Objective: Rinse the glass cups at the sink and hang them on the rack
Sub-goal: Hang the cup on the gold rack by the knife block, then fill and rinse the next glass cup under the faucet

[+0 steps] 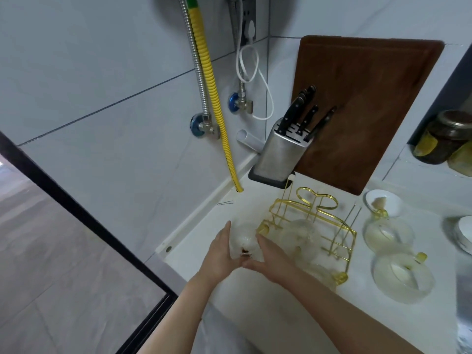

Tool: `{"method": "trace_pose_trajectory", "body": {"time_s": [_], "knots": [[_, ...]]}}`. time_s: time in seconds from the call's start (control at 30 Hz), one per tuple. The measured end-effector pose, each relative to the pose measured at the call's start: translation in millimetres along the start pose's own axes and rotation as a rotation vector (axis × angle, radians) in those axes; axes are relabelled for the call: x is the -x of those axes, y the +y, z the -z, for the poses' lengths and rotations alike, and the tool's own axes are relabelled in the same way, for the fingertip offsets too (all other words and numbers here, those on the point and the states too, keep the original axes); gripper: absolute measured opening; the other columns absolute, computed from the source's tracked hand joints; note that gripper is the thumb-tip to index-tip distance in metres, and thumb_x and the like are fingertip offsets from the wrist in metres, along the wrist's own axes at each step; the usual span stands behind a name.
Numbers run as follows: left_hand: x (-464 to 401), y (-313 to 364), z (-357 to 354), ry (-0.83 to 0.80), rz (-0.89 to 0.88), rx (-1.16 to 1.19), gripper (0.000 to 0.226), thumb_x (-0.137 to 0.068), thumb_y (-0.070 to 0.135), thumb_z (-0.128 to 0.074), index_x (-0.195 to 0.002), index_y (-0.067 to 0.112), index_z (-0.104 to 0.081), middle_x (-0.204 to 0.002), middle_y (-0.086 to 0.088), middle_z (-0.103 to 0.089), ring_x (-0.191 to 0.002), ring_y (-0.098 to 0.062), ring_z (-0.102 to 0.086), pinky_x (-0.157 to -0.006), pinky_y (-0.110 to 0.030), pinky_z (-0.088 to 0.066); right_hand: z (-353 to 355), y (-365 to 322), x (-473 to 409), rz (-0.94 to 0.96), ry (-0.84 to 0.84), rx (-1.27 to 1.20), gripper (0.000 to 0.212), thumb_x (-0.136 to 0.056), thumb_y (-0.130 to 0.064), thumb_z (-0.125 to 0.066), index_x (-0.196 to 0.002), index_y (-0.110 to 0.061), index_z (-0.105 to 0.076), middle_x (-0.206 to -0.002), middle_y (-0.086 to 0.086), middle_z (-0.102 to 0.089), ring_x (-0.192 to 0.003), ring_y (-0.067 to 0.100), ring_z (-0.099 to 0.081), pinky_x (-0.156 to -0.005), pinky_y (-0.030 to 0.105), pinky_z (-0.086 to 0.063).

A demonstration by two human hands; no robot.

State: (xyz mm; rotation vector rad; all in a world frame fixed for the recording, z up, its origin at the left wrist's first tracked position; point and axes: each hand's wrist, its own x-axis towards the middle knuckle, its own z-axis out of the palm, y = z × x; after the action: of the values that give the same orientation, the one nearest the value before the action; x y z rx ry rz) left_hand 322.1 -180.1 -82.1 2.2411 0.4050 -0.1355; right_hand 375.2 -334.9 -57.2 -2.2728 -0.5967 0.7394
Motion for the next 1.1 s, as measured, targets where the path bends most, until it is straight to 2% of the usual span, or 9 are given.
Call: {"method": "trace_pose_trajectory", "body": {"time_s": [0.1, 0.2, 0.3, 0.37, 0.43, 0.6, 0.87, 0.97, 1.1], "knots": [[-6.6, -3.0, 1.4, -0.092, 0.035, 0.081, 0.109, -0.074, 0.031, -0.083, -0.153, 0.015, -0.009, -0.151, 0.006, -0.033, -0.129, 0.002, -0.036, -0.104, -0.014, -0.029, -6.2, -0.9, -10.8, -0.057, 0.091, -0.055, 0.074, -0.082, -0.039, -0.070, -0.142, -0.013, -0.036, -0.140, 0.002, -0.049, -0.127, 0.019, -0.048, -0.099, 0.028, -0.040], [-10.0, -4.1, -0.2, -0.146, 0.019, 0.161, 0.081, -0.076, 0.003, -0.080, -0.136, 0.024, -0.031, -0.107, 0.026, -0.043, -0.085, 0.028, -0.049, -0.073, -0.001, -0.042, -6.5, -0.5, -15.1, -0.094, 0.168, -0.035, 0.055, -0.085, -0.027, -0.067, -0.132, -0.009, -0.044, -0.126, 0.005, -0.054, -0.111, 0.018, -0.053, -0.080, 0.020, -0.033], [-20.8, -18.3, -6.5, -0.128, 0.012, 0.180, 0.077, -0.071, 0.008, -0.085, -0.114, 0.047, -0.035, -0.111, 0.022, -0.052, -0.099, 0.007, -0.059, -0.076, -0.009, -0.050, -5.2, 1.8, -13.6, -0.081, 0.140, -0.050, 0.045, -0.090, -0.022, -0.063, -0.131, -0.012, -0.046, -0.116, -0.004, -0.054, -0.108, 0.014, -0.052, -0.076, 0.016, -0.029], [-24.2, -25.3, -9.8, -0.106, 0.033, 0.202, 0.088, -0.062, 0.036, -0.091, -0.131, 0.043, -0.036, -0.128, 0.011, -0.055, -0.114, -0.006, -0.057, -0.092, -0.025, -0.054, -5.5, 1.8, -11.8, -0.066, 0.093, -0.091, 0.048, -0.090, -0.022, -0.063, -0.134, -0.016, -0.044, -0.112, -0.010, -0.050, -0.116, 0.013, -0.051, -0.077, 0.014, -0.029], [-31.0, -34.4, -14.5, -0.087, 0.056, 0.216, 0.111, -0.052, 0.055, -0.090, -0.144, 0.031, -0.031, -0.136, 0.010, -0.051, -0.122, -0.009, -0.054, -0.101, -0.035, -0.050, -6.1, 2.9, -12.4, -0.069, 0.076, -0.126, 0.054, -0.090, -0.023, -0.064, -0.138, -0.017, -0.040, -0.124, -0.006, -0.052, -0.126, 0.014, -0.046, -0.082, 0.014, -0.028], [-21.7, -26.9, -7.8, -0.047, 0.037, 0.251, 0.087, -0.060, 0.029, -0.093, -0.130, 0.034, -0.042, -0.118, 0.017, -0.060, -0.105, 0.000, -0.061, -0.083, -0.016, -0.052, -5.5, 6.3, -10.1, -0.037, 0.132, -0.154, 0.058, -0.089, -0.025, -0.064, -0.141, -0.019, -0.040, -0.138, -0.003, -0.050, -0.132, 0.016, -0.042, -0.088, 0.017, -0.027], [16.8, -5.5, 16.4, 0.013, 0.006, 0.277, 0.077, -0.064, 0.024, -0.091, -0.121, 0.044, -0.043, -0.122, 0.021, -0.051, -0.113, 0.001, -0.052, -0.098, -0.034, -0.051, -5.3, 6.5, 7.4, 0.038, 0.198, -0.253, 0.056, -0.085, -0.029, -0.069, -0.133, -0.016, -0.044, -0.131, 0.000, -0.045, -0.120, 0.009, -0.042, -0.103, 0.031, -0.041], [35.0, 5.6, 19.0, 0.028, -0.014, 0.248, 0.070, -0.065, 0.016, -0.090, -0.109, 0.047, -0.045, -0.116, 0.022, -0.053, -0.102, 0.010, -0.056, -0.093, -0.030, -0.053, -2.0, 7.4, 23.9, 0.067, 0.162, -0.350, 0.051, -0.084, -0.028, -0.071, -0.126, -0.022, -0.043, -0.128, -0.006, -0.046, -0.121, 0.006, -0.040, -0.104, 0.034, -0.042], [57.4, 28.4, 10.8, 0.025, -0.065, 0.209, 0.072, -0.065, 0.016, -0.090, -0.109, 0.049, -0.042, -0.117, 0.024, -0.049, -0.107, 0.007, -0.053, -0.093, -0.023, -0.050, 6.9, 20.7, 54.5, 0.096, 0.165, -0.452, 0.049, -0.081, -0.022, -0.074, -0.117, -0.024, -0.041, -0.123, -0.006, -0.052, -0.125, 0.010, -0.046, -0.096, 0.023, -0.038]]}}
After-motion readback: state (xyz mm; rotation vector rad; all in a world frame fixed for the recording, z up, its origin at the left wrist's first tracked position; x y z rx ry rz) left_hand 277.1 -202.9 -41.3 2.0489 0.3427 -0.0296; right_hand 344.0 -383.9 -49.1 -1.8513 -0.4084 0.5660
